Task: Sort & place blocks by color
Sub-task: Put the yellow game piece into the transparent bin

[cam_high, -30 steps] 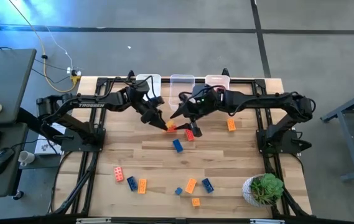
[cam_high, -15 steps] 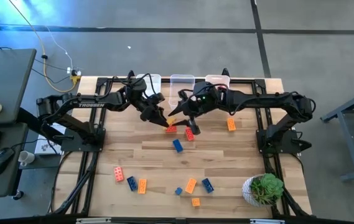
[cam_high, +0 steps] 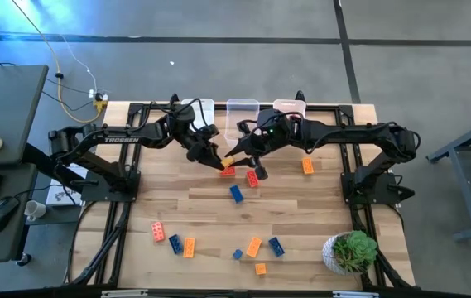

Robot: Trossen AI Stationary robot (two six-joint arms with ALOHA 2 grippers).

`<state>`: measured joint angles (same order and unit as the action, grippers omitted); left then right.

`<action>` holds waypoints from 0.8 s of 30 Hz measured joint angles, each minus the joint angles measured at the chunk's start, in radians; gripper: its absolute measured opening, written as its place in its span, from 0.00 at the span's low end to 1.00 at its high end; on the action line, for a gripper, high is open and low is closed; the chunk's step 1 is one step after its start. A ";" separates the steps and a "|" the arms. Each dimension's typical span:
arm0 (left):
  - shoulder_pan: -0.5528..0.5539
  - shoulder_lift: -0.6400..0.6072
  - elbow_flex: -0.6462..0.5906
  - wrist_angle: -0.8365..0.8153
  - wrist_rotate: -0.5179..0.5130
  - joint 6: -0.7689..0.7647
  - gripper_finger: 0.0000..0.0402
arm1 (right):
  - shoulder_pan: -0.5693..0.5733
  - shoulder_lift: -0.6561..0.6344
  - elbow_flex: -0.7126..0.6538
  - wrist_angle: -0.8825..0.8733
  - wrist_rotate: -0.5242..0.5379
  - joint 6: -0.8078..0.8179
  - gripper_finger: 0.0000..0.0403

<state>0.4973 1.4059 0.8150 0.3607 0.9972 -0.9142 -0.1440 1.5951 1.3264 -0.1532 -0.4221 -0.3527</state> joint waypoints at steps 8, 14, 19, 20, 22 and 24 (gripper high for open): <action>0.001 0.000 0.000 0.012 -0.088 0.008 0.42 | -0.003 0.004 0.000 -0.004 0.029 0.042 0.22; 0.023 0.000 0.000 0.009 -0.116 0.029 0.47 | -0.014 0.004 0.000 -0.047 0.020 0.069 0.20; 0.067 0.000 0.000 0.006 -0.107 0.029 0.48 | -0.014 0.004 0.000 -0.080 0.037 0.074 0.20; 0.078 0.000 0.000 0.006 -0.106 0.029 0.49 | -0.014 0.004 0.000 -0.089 0.054 0.084 0.20; 0.100 0.000 0.000 0.005 -0.106 0.047 0.49 | -0.018 0.004 0.000 -0.115 0.083 0.088 0.20; 0.117 0.000 0.000 0.004 -0.106 0.072 0.49 | -0.025 0.004 0.000 -0.149 0.114 0.089 0.20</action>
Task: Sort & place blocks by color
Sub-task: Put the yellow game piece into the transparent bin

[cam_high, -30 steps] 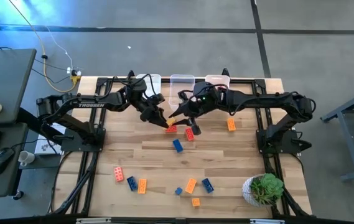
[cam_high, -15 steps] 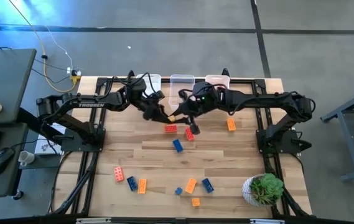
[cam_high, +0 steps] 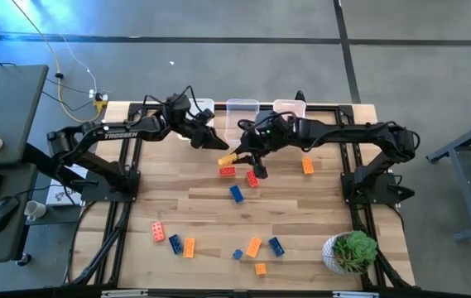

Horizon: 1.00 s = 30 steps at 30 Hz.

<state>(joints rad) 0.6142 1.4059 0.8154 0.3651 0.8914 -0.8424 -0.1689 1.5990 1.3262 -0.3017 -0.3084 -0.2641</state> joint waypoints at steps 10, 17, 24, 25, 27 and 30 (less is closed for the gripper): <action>0.029 0.000 0.000 -0.003 -0.091 0.094 0.49 | -0.084 0.004 0.000 -0.058 0.288 0.057 0.21; 0.029 0.000 0.000 -0.095 -0.202 0.157 0.49 | -0.182 0.062 0.000 -0.032 0.413 0.161 0.21; 0.026 0.000 0.000 -0.282 -0.372 0.224 0.49 | -0.235 0.142 0.000 -0.014 0.406 0.260 0.21; 0.026 0.000 0.000 -0.314 -0.397 0.234 0.49 | -0.238 0.150 0.000 -0.013 0.404 0.266 0.21; 0.022 0.000 0.000 -0.376 -0.443 0.252 0.49 | -0.243 0.165 0.000 -0.014 0.404 0.268 0.21; 0.013 0.000 0.000 -0.472 -0.525 0.262 0.49 | -0.243 0.183 0.000 -0.004 0.417 0.269 0.21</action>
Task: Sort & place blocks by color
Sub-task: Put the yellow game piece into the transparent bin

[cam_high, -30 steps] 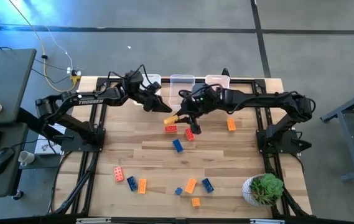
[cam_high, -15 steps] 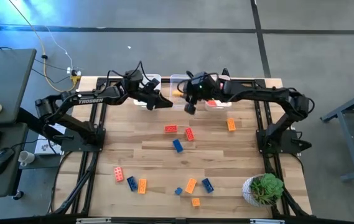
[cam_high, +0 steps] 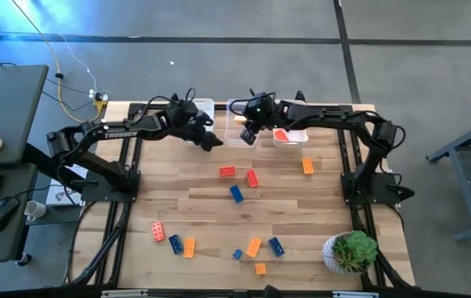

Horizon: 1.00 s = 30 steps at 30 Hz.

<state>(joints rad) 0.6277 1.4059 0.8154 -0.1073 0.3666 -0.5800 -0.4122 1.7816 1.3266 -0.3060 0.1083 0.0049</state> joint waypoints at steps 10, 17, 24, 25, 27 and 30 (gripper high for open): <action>-0.076 -0.018 0.000 -0.202 -0.124 0.068 0.49 | -0.021 0.020 0.000 0.013 0.056 0.160 0.21; -0.143 -0.107 0.000 -0.333 -0.317 0.137 0.49 | -0.043 0.021 0.000 0.003 -0.030 0.268 0.21; -0.173 -0.199 0.000 -0.448 -0.486 0.173 0.49 | -0.048 0.034 0.000 -0.026 -0.083 0.282 0.23; -0.176 -0.207 0.000 -0.454 -0.491 0.173 0.49 | -0.044 0.034 0.000 -0.022 -0.075 0.267 0.24; -0.180 -0.223 0.000 -0.474 -0.499 0.173 0.49 | -0.033 0.034 0.000 -0.027 -0.045 0.244 0.28; -0.186 -0.232 0.000 -0.481 -0.509 0.173 0.49 | -0.014 0.034 0.000 -0.027 -0.026 0.241 0.36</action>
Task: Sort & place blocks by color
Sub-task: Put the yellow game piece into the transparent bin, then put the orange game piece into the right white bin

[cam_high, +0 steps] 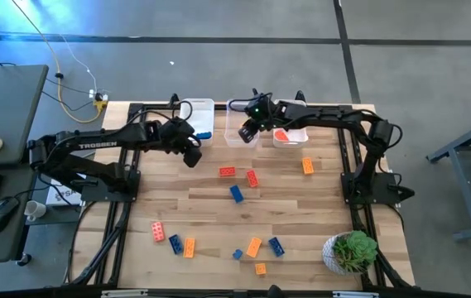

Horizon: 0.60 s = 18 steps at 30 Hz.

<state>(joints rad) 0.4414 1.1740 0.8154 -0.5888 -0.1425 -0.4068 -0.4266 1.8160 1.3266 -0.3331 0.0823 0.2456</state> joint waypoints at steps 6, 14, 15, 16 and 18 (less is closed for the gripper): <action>-0.006 0.000 0.000 -0.014 -0.001 0.000 0.49 | 0.029 -0.024 0.000 -0.046 -0.030 0.093 0.47; -0.010 0.000 0.000 -0.056 -0.004 0.018 0.49 | 0.106 -0.084 0.000 -0.175 -0.088 0.324 0.45; -0.010 0.000 0.000 -0.055 -0.004 0.018 0.49 | 0.122 -0.087 0.000 -0.182 -0.094 0.350 0.45; -0.010 0.000 0.000 -0.055 -0.004 0.018 0.49 | 0.140 -0.088 0.000 -0.183 -0.102 0.374 0.44; -0.010 0.000 0.000 -0.055 -0.004 0.018 0.49 | 0.182 -0.089 0.000 -0.178 -0.103 0.409 0.44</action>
<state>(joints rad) 0.4309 1.1740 0.8154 -0.6434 -0.1463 -0.3885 -0.2446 1.7275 1.3270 -0.5116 -0.0209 0.6542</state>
